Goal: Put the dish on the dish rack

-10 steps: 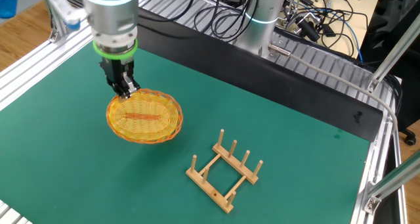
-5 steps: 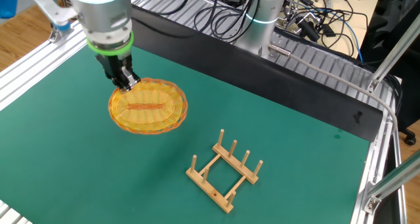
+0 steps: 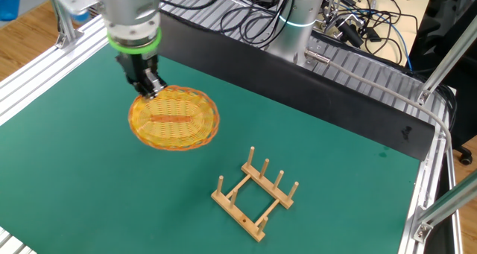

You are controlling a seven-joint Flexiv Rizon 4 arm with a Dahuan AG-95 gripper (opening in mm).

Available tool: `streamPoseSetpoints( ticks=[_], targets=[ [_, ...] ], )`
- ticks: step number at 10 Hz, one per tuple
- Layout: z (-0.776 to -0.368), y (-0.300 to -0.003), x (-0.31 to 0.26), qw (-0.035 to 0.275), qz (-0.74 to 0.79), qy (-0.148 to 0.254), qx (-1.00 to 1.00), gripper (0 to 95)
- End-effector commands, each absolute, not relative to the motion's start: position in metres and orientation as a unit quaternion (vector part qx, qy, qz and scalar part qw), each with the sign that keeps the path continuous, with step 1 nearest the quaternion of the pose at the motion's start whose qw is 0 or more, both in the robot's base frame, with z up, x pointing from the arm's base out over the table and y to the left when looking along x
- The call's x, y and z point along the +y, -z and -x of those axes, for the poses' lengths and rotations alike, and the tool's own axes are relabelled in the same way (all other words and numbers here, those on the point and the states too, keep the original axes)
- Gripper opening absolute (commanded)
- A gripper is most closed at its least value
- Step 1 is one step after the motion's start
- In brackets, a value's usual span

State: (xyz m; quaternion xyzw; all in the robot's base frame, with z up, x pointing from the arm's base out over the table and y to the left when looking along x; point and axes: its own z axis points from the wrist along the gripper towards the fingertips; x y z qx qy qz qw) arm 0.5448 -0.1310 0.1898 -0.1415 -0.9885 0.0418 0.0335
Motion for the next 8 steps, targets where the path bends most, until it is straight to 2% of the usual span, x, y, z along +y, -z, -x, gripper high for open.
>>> streamPoseSetpoints(
  ticks=[1, 4, 6, 8],
  targets=[
    [-0.541, -0.202, -0.12, 0.039, 0.145, -0.043, -0.988, 0.0],
    [-0.54, -0.223, -0.113, 0.049, 0.154, -0.042, -0.986, 0.0],
    [-0.54, -0.223, -0.113, 0.054, 0.16, -0.043, -0.985, 0.0],
    [-0.54, -0.223, -0.113, 0.043, 0.16, -0.041, -0.985, 0.0]
  ],
)
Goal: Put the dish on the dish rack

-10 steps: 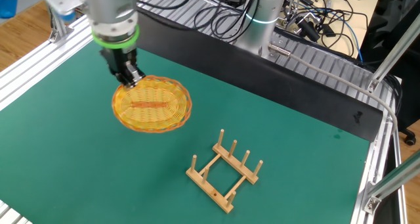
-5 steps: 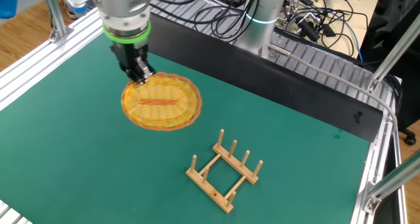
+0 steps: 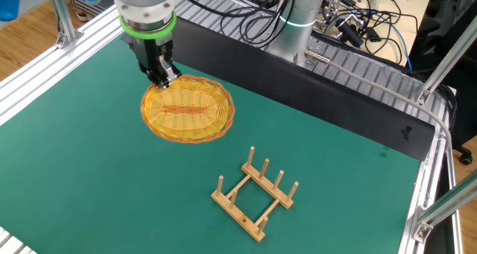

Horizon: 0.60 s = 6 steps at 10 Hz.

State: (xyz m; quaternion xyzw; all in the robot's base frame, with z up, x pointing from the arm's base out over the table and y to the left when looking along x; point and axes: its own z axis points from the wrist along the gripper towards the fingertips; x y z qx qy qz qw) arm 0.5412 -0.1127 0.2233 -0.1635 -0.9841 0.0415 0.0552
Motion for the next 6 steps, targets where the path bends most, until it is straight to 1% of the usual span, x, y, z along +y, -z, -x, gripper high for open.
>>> streamPoseSetpoints(
  ticks=[1, 2, 3, 4, 6],
  targets=[
    [-0.5399, -0.2228, -0.113, 0.044, 0.148, -0.042, -0.987, 0.0],
    [-0.5399, -0.2228, -0.113, 0.05, 0.13, -0.039, -0.99, 0.0],
    [-0.5399, -0.2228, -0.113, 0.048, 0.133, -0.038, -0.989, 0.0],
    [-0.5399, -0.2228, -0.113, 0.046, 0.124, -0.056, -0.99, 0.0],
    [-0.5399, -0.2228, -0.113, 0.048, 0.093, -0.053, -0.993, 0.0]
  ],
)
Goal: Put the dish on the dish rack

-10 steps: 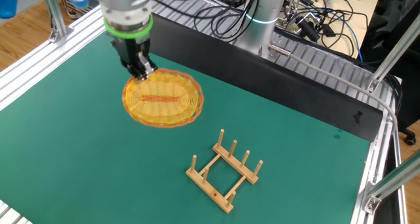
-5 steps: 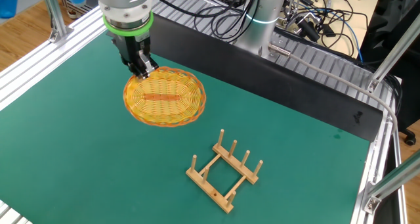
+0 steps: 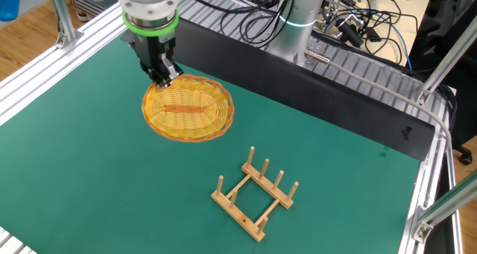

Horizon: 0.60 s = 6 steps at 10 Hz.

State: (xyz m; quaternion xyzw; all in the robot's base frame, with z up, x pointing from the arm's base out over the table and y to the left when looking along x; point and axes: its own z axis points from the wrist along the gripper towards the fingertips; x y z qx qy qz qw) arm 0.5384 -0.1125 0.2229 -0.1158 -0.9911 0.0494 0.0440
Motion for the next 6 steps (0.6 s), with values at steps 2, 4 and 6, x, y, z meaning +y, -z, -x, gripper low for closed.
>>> streamPoseSetpoints(
  ticks=[2, 4, 6],
  targets=[
    [-0.54, -0.224, -0.111, 0.056, 0.082, -0.051, -0.994, 0.0],
    [-0.54, -0.229, -0.093, 0.058, 0.071, -0.039, -0.995, 0.0],
    [-0.537, -0.233, -0.073, 0.054, 0.068, -0.037, -0.996, 0.0]
  ],
)
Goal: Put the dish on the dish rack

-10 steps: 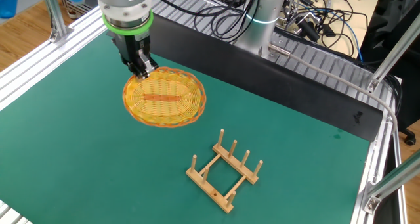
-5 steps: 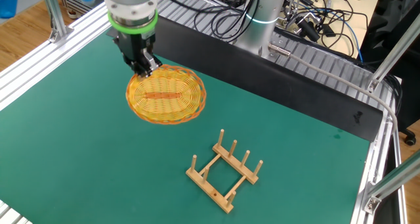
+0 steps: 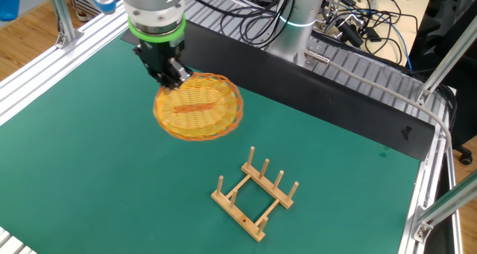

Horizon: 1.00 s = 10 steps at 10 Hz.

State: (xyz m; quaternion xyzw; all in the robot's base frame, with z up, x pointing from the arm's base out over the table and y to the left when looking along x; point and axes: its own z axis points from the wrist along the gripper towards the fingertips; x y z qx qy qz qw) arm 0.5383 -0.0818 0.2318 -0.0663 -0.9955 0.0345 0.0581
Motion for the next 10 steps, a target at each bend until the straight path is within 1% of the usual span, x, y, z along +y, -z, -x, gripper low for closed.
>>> streamPoseSetpoints(
  ticks=[1, 6, 10],
  targets=[
    [-0.534, -0.236, -0.064, 0.055, 0.067, -0.038, -0.996, 0.0],
    [-0.522, -0.241, -0.032, 0.035, 0.059, -0.068, -0.995, 0.0],
    [-0.52, -0.239, -0.014, 0.033, 0.075, -0.065, -0.995, 0.0]
  ],
)
